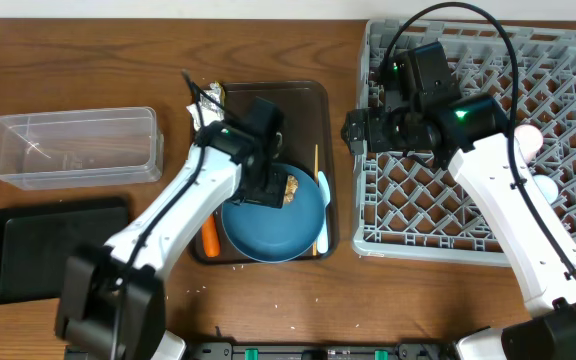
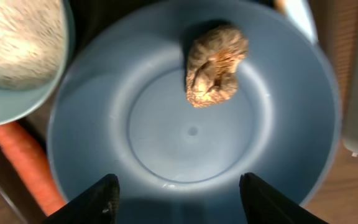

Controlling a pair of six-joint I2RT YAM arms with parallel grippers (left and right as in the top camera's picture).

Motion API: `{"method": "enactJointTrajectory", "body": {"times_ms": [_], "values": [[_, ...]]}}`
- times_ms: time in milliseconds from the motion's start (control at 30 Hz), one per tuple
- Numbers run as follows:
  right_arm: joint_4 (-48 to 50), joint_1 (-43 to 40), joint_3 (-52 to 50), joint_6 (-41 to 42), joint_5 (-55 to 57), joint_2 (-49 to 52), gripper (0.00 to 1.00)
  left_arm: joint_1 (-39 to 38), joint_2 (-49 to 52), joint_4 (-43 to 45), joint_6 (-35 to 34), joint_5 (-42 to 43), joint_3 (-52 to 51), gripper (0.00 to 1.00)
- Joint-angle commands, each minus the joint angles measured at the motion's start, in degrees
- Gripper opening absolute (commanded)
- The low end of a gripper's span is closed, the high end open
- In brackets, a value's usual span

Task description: Sort waste into correct bins and load items into the dishwasher rack

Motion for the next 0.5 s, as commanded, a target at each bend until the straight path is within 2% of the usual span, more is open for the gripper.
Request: {"method": "enactJointTrajectory", "body": {"times_ms": [0, 133, 233, 333, 467], "values": [[0.2, -0.5, -0.3, 0.4, 0.7, -0.1, 0.99, 0.1, -3.3, -1.2, 1.4, -1.0, -0.1, 0.64], [-0.2, -0.5, -0.3, 0.4, 0.7, -0.1, 0.99, 1.4, -3.7, -5.1, -3.8, -8.2, -0.1, 0.64], [-0.3, -0.5, -0.3, 0.4, 0.7, -0.1, 0.99, 4.7, -3.3, -7.1, -5.0, -8.4, -0.8, 0.64], [-0.3, -0.5, -0.4, 0.4, 0.7, -0.1, 0.99, 8.4, -3.3, -6.9, -5.6, -6.6, -3.0, 0.64], [-0.3, -0.5, -0.3, 0.4, 0.7, -0.1, 0.99, 12.8, -3.3, -6.1, -4.0, 0.9, -6.4, 0.64]]}}
